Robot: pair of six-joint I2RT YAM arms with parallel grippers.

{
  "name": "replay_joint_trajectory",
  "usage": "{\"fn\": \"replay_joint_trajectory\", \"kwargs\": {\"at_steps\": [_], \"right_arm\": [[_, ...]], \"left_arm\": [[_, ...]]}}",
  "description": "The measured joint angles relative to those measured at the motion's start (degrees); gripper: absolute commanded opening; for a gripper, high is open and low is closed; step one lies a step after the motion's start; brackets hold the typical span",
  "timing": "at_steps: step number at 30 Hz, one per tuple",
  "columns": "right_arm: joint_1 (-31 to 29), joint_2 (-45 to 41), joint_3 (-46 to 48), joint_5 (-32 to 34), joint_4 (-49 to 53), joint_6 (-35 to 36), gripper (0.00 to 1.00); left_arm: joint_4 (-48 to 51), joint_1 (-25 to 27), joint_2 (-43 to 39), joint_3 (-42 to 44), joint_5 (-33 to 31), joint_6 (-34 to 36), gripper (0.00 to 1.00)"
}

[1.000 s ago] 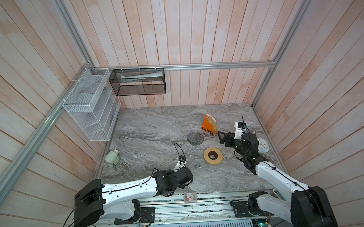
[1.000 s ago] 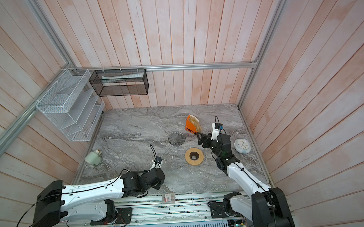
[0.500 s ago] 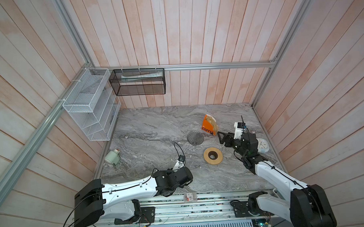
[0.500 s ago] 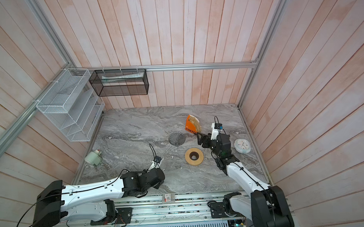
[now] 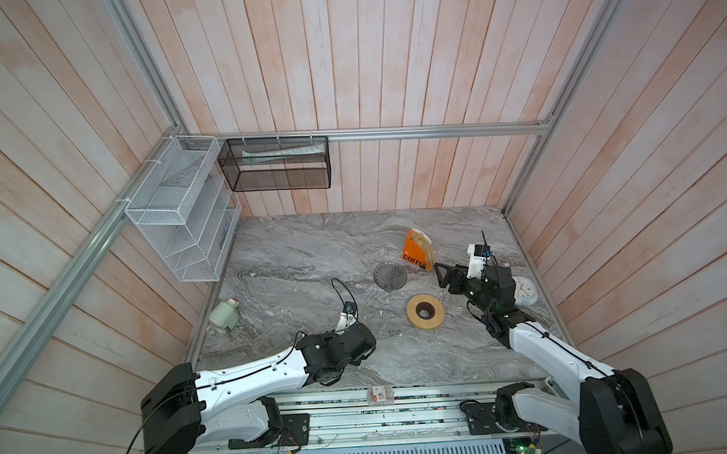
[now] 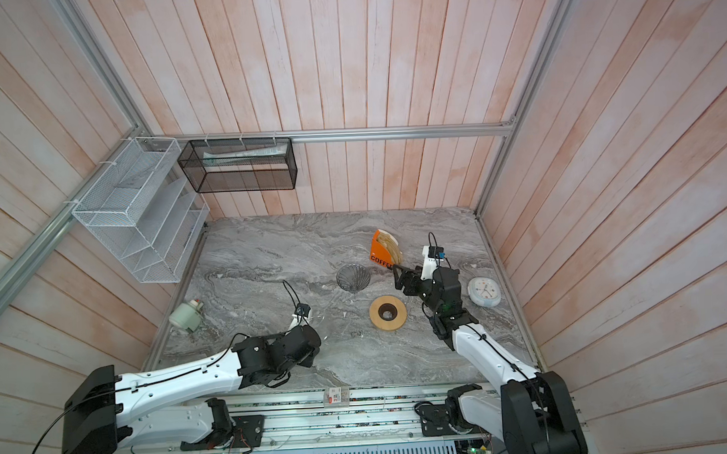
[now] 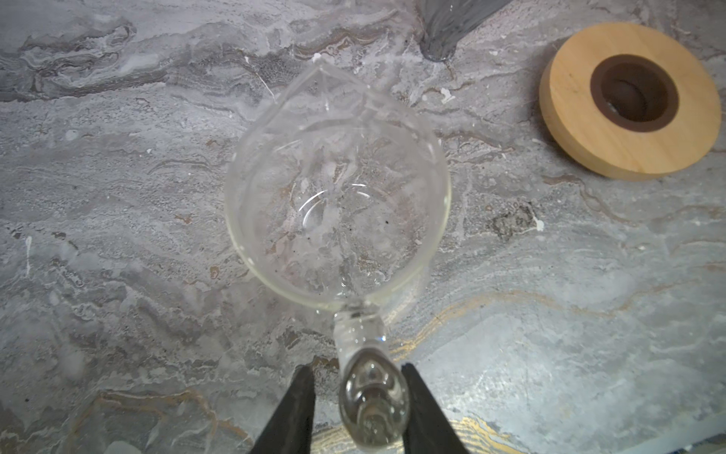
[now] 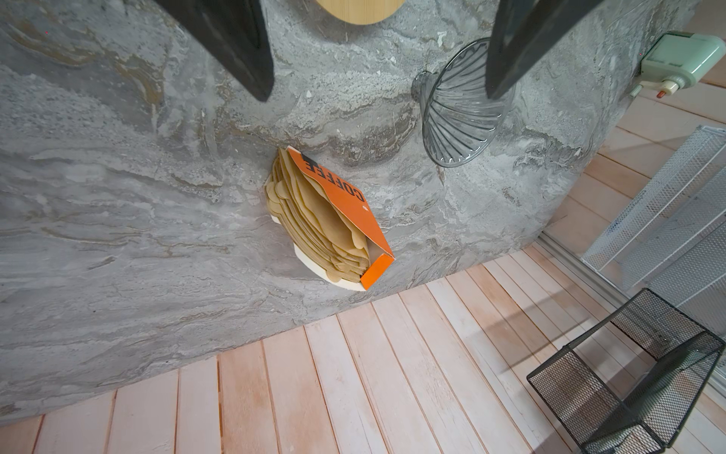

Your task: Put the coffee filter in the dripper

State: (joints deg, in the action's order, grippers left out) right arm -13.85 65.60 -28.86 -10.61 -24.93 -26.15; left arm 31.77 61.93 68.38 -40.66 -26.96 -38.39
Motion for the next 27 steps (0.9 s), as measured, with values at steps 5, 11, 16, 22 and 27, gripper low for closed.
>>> {"fn": "replay_joint_trajectory", "kwargs": {"at_steps": [5,11,16,22,27], "right_arm": [[0.0,0.8,0.0,0.0,-0.1,0.0,0.85],[0.0,1.5,-0.1,-0.2,-0.1,0.0,0.85],[-0.1,1.7,-0.3,-0.5,-0.2,0.0,0.85],[-0.2,2.3,-0.9,-0.5,-0.2,0.0,0.85],[-0.3,2.8,-1.6,-0.5,0.2,0.3,0.85]], "left_arm": [[1.2,-2.1,-0.8,0.5,0.4,-0.9,0.39],[2.2,-3.8,0.5,0.5,1.0,-1.8,0.39],[3.2,-4.9,1.4,0.5,1.0,-2.1,0.39],[3.7,-8.7,1.4,0.5,1.0,-2.2,0.39],[3.4,-12.8,1.4,0.5,0.9,-1.5,0.39]]}}
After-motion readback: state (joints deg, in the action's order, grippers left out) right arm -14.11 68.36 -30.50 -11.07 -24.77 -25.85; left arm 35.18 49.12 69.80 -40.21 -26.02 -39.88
